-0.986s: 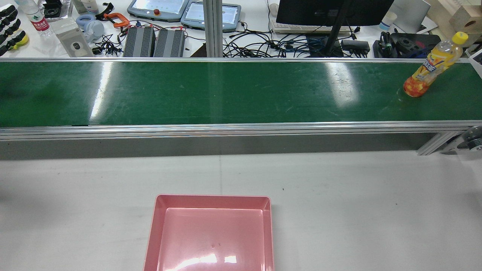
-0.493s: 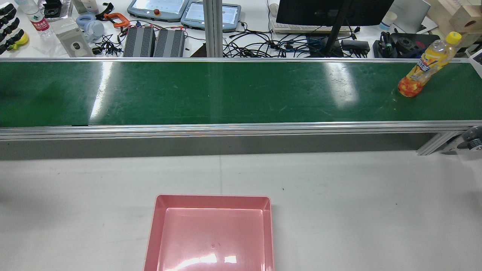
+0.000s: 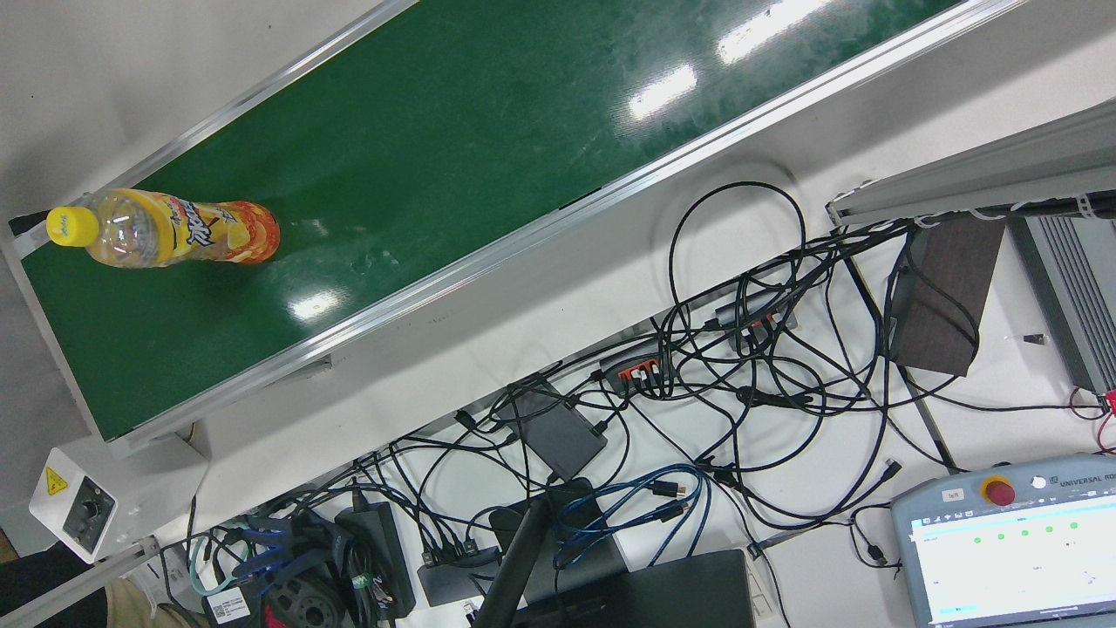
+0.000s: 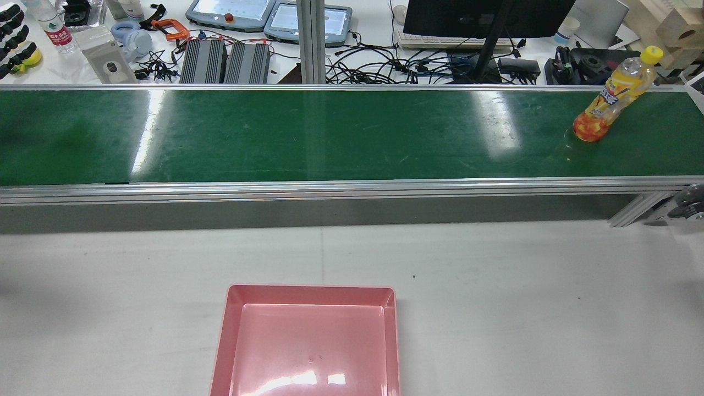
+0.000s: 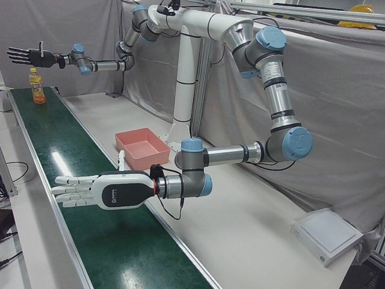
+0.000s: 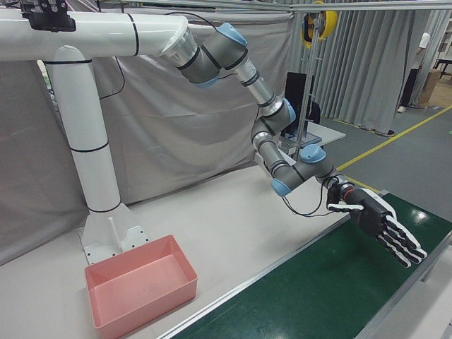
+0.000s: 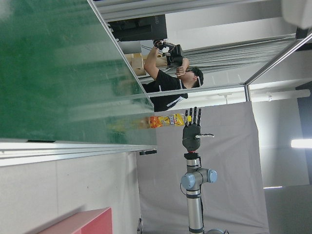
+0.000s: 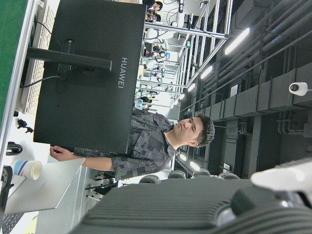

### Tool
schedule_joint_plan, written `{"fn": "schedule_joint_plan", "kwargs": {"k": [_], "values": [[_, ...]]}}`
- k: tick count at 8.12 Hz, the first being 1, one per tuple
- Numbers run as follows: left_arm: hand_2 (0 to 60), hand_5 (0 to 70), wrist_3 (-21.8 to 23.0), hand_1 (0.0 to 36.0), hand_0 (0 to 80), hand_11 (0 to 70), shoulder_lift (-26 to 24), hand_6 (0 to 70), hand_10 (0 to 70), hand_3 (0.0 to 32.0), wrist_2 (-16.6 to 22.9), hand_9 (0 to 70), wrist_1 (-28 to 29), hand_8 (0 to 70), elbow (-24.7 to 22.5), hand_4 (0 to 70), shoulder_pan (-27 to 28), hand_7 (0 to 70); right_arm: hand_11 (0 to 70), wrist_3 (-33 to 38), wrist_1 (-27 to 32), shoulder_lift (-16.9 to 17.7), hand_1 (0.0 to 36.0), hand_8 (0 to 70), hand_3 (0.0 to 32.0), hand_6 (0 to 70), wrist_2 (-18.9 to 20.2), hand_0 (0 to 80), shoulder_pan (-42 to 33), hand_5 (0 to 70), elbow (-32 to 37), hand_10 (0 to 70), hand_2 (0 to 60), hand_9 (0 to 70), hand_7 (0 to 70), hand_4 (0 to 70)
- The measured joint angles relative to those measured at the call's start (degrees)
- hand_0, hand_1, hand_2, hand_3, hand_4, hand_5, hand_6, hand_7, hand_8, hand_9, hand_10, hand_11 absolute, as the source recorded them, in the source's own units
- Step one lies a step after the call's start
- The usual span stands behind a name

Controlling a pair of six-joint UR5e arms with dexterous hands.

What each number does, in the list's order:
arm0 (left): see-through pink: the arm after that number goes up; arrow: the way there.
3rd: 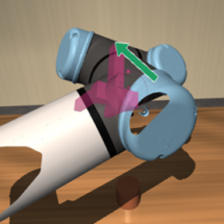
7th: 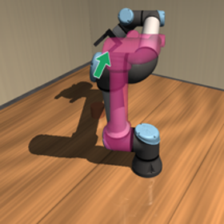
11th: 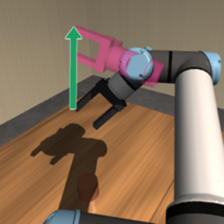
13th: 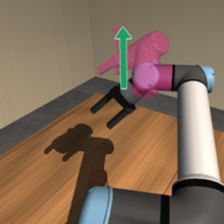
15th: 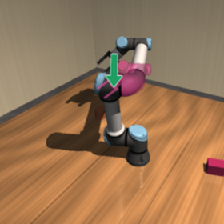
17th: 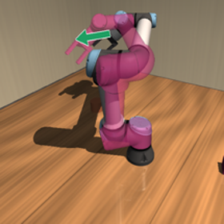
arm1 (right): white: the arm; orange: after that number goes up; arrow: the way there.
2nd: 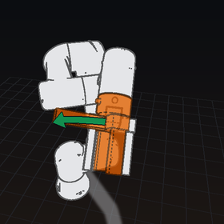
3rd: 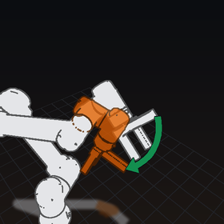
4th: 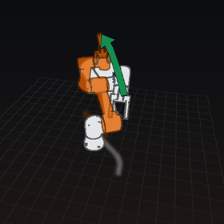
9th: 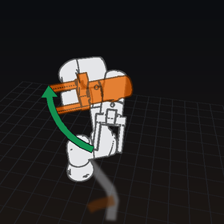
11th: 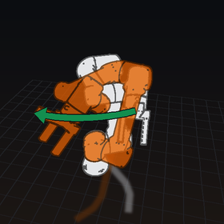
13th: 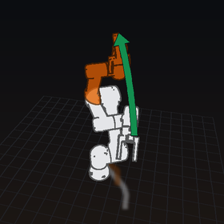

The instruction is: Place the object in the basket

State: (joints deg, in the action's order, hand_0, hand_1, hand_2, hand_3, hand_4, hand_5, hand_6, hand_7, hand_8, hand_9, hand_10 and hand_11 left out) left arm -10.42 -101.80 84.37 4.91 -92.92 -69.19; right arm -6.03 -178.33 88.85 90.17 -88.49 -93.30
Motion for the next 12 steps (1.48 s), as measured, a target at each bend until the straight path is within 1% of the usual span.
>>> {"fn": "schedule_joint_plan", "kwargs": {"k": [4,9,12], "values": [[0.0,10.2,0.1,8.6,58.3,3.9,0.19,0.0,1.3,0.0,-0.08,0.0,0.34,0.0,-0.06,0.2,0.01,0.0,0.0,-0.03,-0.01,-0.07,0.0,0.0,0.0,0.0,0.01,0.0,-0.09,0.0,0.01,0.0,0.0,0.0,0.0,0.0],[0.0,10.6,0.08,8.6,58.4,5.2,0.13,0.0,2.2,0.0,-0.08,0.0,0.36,0.0,0.0,0.0,0.06,0.0,0.0,-0.03,0.0,-0.04,0.0,0.0,0.0,0.0,-0.03,0.0,-0.1,0.0,0.18,0.0,0.0,0.0,0.0,0.0],[0.0,10.3,0.15,8.8,58.7,4.5,0.14,0.0,1.7,0.0,-0.11,0.0,0.36,0.0,0.02,0.0,0.02,0.0,0.0,-0.03,0.0,-0.08,0.0,0.0,0.0,0.0,-0.05,0.0,-0.08,0.0,0.15,0.0,0.0,0.0,0.0,0.0]]}}
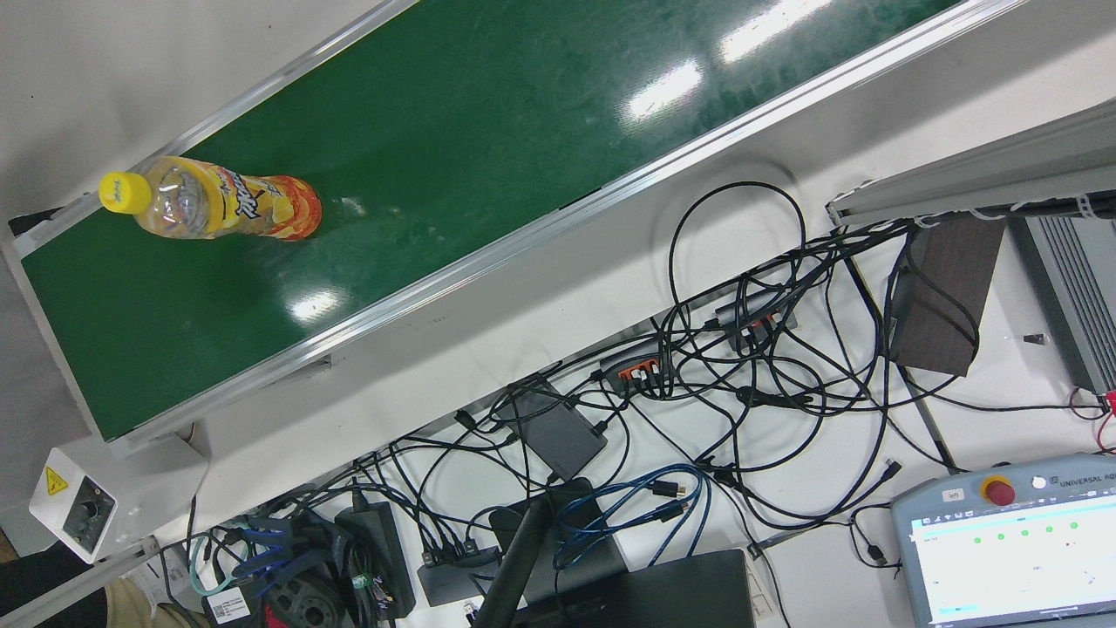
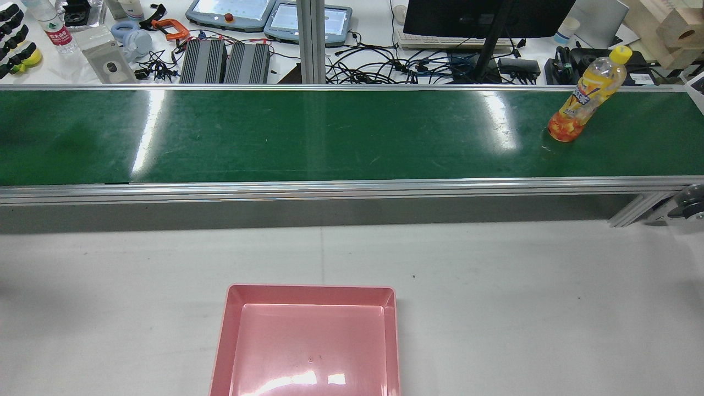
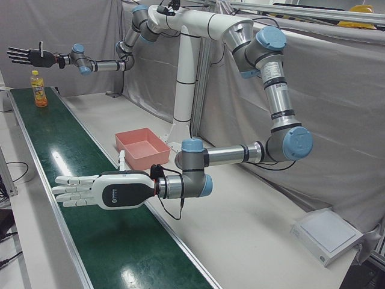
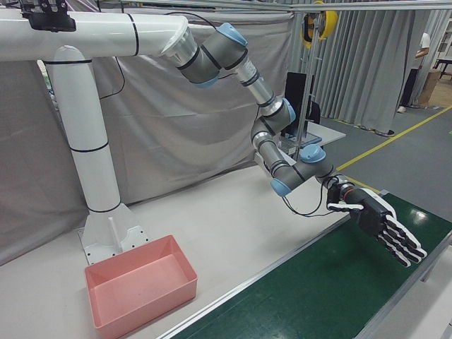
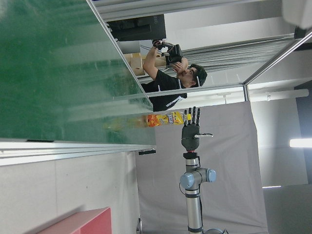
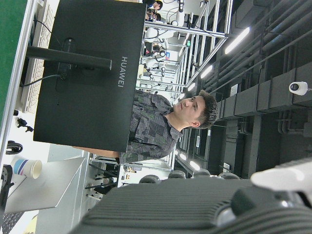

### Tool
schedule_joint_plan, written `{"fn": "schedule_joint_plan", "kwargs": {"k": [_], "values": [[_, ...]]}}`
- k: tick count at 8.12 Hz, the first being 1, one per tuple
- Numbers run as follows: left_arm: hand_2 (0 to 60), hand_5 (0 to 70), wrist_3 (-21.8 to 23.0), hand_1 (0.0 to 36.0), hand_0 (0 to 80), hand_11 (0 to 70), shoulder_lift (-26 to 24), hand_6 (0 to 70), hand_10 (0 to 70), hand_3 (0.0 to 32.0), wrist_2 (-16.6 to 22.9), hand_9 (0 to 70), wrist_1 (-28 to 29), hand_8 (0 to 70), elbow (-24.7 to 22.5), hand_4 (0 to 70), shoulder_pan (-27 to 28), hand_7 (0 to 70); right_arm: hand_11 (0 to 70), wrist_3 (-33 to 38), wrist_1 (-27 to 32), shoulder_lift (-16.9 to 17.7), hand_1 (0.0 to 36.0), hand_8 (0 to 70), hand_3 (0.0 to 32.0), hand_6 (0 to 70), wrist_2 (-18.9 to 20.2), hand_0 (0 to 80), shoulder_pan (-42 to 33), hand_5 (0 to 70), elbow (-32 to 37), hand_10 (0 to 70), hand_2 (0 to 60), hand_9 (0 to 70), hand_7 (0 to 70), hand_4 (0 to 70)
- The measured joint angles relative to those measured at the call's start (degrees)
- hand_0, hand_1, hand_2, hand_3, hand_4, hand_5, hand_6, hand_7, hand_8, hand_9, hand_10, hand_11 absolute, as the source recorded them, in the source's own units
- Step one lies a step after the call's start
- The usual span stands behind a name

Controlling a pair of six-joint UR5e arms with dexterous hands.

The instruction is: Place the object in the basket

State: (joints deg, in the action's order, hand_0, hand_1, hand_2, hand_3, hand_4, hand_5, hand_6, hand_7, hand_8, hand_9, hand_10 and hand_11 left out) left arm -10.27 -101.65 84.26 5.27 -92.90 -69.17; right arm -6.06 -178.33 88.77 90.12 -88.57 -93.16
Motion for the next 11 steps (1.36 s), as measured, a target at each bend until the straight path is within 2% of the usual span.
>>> {"fn": "schedule_joint_plan", "kwargs": {"k": [11], "values": [[0.0,10.8,0.04,9.1,59.2,4.8,0.0,0.0,1.9,0.0,0.13,0.0,0.09,0.0,-0.14,0.1,0.0,0.0,0.0,0.0,0.0,0.01,0.0,0.0,0.0,0.0,-0.03,0.0,0.0,0.0,0.03,0.0,0.0,0.0,0.0,0.0]]}}
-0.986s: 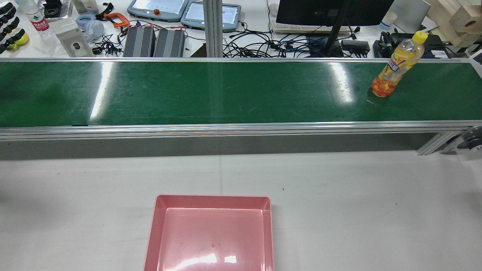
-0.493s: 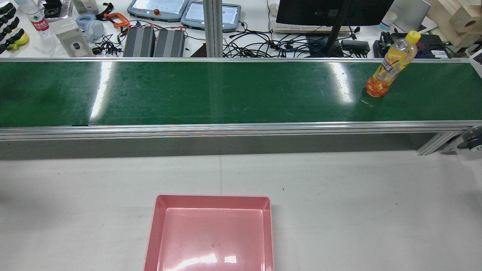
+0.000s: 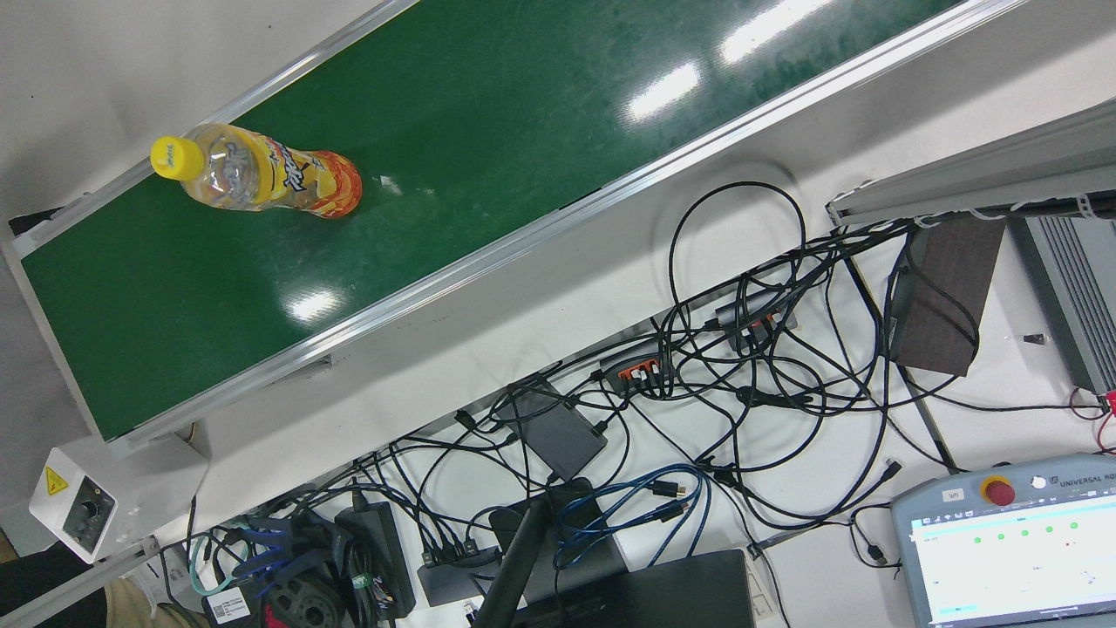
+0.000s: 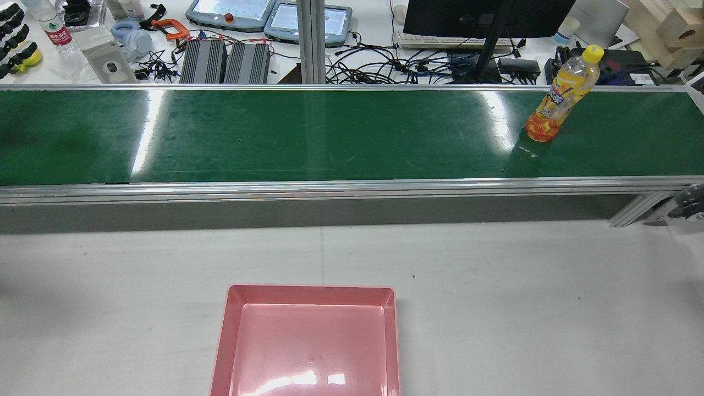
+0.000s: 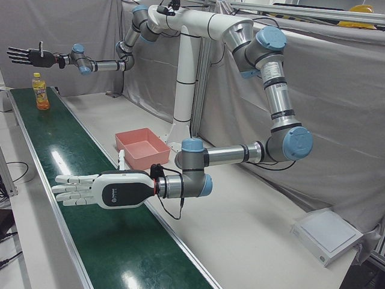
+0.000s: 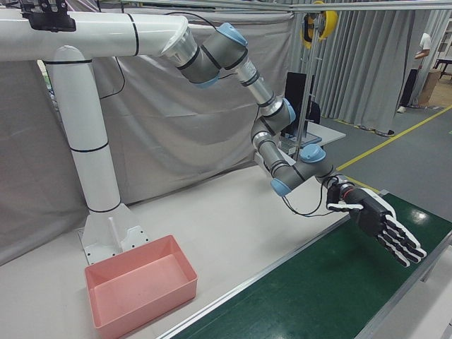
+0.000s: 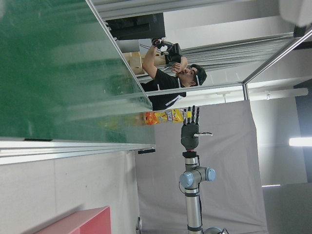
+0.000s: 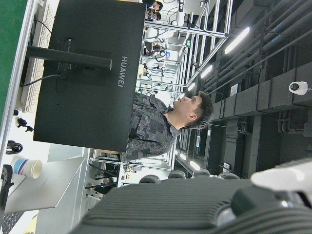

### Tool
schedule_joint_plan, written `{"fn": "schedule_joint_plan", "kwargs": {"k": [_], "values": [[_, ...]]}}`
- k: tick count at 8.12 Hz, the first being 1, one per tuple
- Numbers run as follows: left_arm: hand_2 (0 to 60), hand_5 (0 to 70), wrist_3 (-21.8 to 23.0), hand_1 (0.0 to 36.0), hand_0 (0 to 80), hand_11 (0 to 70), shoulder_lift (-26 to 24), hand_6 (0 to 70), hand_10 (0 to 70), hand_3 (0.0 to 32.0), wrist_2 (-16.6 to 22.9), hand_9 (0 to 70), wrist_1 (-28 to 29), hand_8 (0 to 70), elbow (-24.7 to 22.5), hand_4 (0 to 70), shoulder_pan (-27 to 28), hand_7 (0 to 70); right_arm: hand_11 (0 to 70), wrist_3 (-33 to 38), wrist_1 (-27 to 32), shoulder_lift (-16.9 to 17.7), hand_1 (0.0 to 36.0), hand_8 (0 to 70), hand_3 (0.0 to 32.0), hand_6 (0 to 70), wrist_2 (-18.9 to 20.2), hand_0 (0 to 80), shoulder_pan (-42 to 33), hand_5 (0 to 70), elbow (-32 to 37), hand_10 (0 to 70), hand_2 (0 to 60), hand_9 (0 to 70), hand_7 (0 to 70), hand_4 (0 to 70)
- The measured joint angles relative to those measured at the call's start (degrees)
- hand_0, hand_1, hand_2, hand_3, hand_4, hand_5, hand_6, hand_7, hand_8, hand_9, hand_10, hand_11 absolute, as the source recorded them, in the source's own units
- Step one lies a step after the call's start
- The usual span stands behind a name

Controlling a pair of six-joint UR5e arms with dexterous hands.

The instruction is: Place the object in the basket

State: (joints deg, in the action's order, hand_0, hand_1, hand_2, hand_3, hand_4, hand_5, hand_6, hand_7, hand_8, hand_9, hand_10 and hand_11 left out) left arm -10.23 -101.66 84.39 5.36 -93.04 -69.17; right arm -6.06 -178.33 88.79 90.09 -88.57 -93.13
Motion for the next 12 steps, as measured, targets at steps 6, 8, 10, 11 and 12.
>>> {"fn": "schedule_joint_plan", "kwargs": {"k": [6,8,10,11,12], "values": [[0.0,10.9,-0.68,9.1,59.3,6.6,-0.09,0.0,3.1,0.0,-0.17,0.0,-0.31,0.0,0.18,0.2,0.1,0.0,0.0,0.0,0.0,0.0,0.0,0.0,0.0,0.0,0.05,0.0,0.0,0.0,-0.12,0.0,0.0,0.0,0.0,0.0],[0.0,11.7,-0.48,9.4,59.8,6.1,-0.22,0.0,2.8,0.0,-0.19,0.0,-0.28,0.0,0.17,0.4,0.13,0.0,0.0,0.0,0.0,-0.01,0.0,0.0,0.0,0.0,0.05,0.0,-0.02,0.0,-0.12,0.0,0.0,0.0,0.0,0.0],[0.0,11.4,-0.51,9.4,59.7,6.9,-0.28,0.0,3.3,0.0,-0.19,0.0,-0.27,0.0,0.15,0.0,0.17,0.0,0.0,0.0,0.0,-0.01,0.0,0.0,0.0,0.0,0.05,0.0,0.0,0.0,-0.06,0.0,0.0,0.0,0.0,0.0],[0.0,11.5,-0.58,9.5,60.0,7.0,-0.33,0.0,3.4,0.0,-0.22,0.0,-0.29,0.0,0.15,0.0,0.25,0.0,0.0,0.0,0.0,-0.01,0.0,0.0,0.0,0.0,0.02,0.0,0.0,0.0,-0.05,0.0,0.0,0.0,0.0,0.0],[0.0,11.5,-0.63,9.5,59.9,6.9,-0.36,0.0,3.2,0.0,-0.25,0.0,-0.33,0.0,0.21,0.0,0.44,0.0,0.0,0.0,0.0,-0.01,0.0,0.0,0.0,0.0,0.04,0.0,0.0,0.0,-0.04,0.0,0.0,0.0,0.0,0.0]]}}
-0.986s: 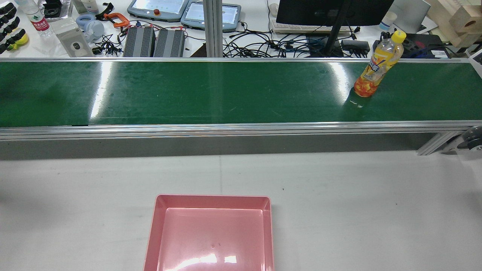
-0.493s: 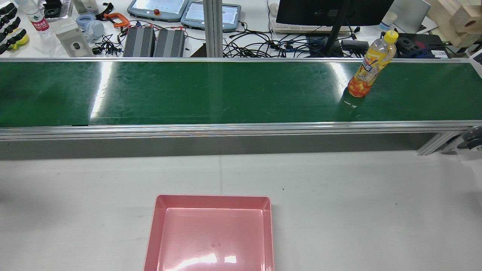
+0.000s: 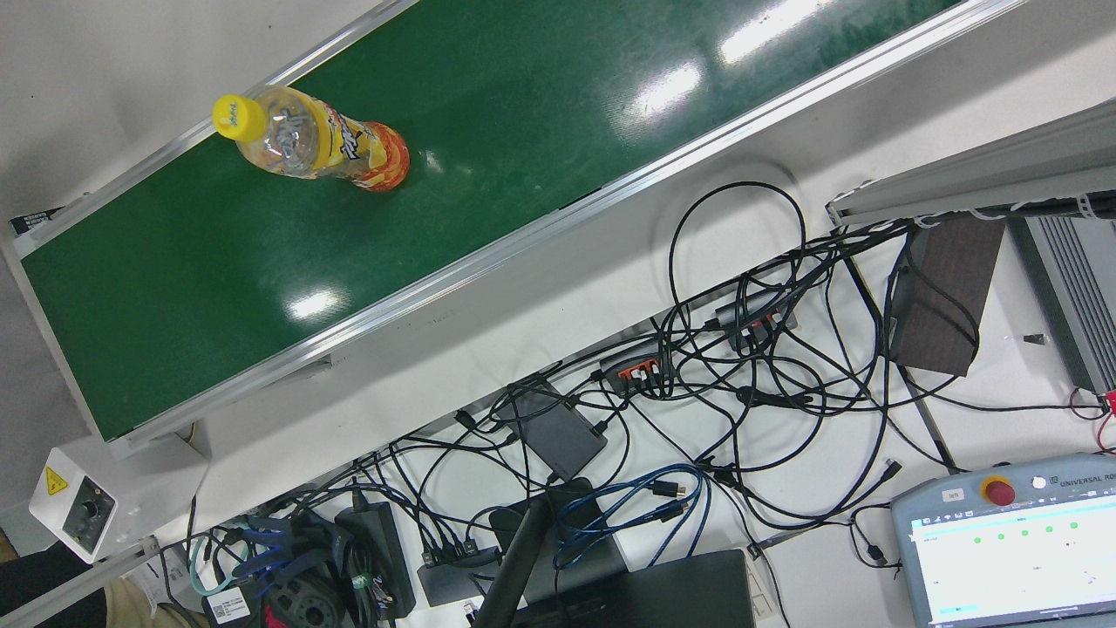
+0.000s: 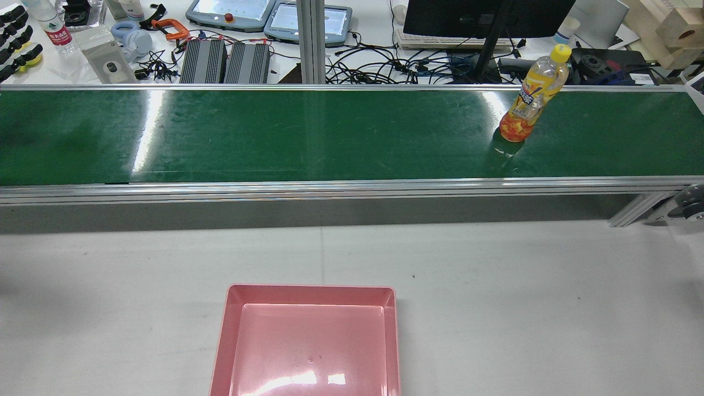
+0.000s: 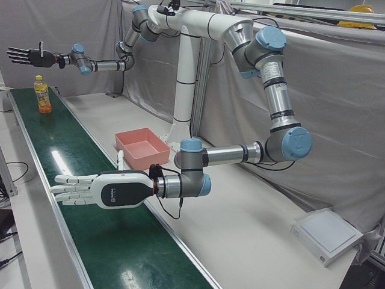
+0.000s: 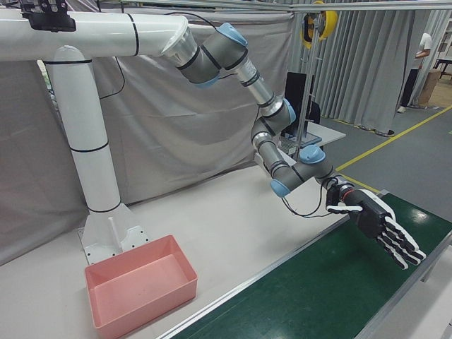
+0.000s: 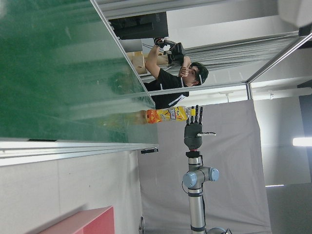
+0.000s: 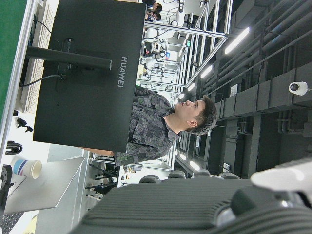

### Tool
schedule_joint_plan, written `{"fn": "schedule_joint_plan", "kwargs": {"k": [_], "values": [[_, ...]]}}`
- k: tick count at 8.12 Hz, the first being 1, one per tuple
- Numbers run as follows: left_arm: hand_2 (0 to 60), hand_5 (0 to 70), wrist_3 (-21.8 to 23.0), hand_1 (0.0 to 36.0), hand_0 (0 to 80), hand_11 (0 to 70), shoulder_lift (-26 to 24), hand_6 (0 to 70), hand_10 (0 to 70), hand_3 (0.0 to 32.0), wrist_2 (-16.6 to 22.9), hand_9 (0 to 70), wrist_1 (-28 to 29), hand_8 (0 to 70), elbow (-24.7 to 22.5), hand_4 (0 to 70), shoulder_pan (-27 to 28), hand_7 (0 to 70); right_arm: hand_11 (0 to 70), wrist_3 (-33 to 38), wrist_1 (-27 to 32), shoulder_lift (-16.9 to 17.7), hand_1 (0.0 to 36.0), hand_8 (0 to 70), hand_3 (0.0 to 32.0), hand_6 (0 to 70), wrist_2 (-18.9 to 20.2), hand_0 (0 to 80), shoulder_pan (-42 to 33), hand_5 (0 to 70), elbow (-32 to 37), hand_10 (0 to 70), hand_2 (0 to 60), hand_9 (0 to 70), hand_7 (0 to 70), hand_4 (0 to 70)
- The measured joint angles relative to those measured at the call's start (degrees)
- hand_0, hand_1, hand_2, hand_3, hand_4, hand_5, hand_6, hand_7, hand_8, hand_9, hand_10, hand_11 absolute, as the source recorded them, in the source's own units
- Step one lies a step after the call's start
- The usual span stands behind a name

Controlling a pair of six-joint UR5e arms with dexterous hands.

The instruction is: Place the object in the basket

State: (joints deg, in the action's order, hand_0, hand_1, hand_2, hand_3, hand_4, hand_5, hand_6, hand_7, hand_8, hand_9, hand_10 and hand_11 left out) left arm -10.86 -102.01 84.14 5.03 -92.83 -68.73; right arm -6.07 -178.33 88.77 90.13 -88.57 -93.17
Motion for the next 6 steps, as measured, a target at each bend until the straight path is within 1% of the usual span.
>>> {"fn": "schedule_joint_plan", "kwargs": {"k": [4,6], "values": [[0.0,13.0,-0.67,9.5,59.9,7.4,-0.1,0.0,3.6,0.0,-0.1,0.0,-0.06,0.0,0.51,0.3,0.89,0.0,0.0,0.0,0.0,0.0,0.0,0.0,0.0,0.0,-0.04,0.0,0.02,0.0,0.07,0.0,0.0,0.0,0.0,0.0],[0.0,11.9,-1.85,9.0,59.0,8.4,-0.36,0.0,4.4,0.0,-0.15,0.0,-0.16,0.0,0.58,0.2,0.94,0.0,0.0,0.0,0.0,0.0,0.0,0.0,0.0,0.0,-0.04,0.0,0.01,0.0,0.04,0.0,0.0,0.0,0.0,0.0]]}}
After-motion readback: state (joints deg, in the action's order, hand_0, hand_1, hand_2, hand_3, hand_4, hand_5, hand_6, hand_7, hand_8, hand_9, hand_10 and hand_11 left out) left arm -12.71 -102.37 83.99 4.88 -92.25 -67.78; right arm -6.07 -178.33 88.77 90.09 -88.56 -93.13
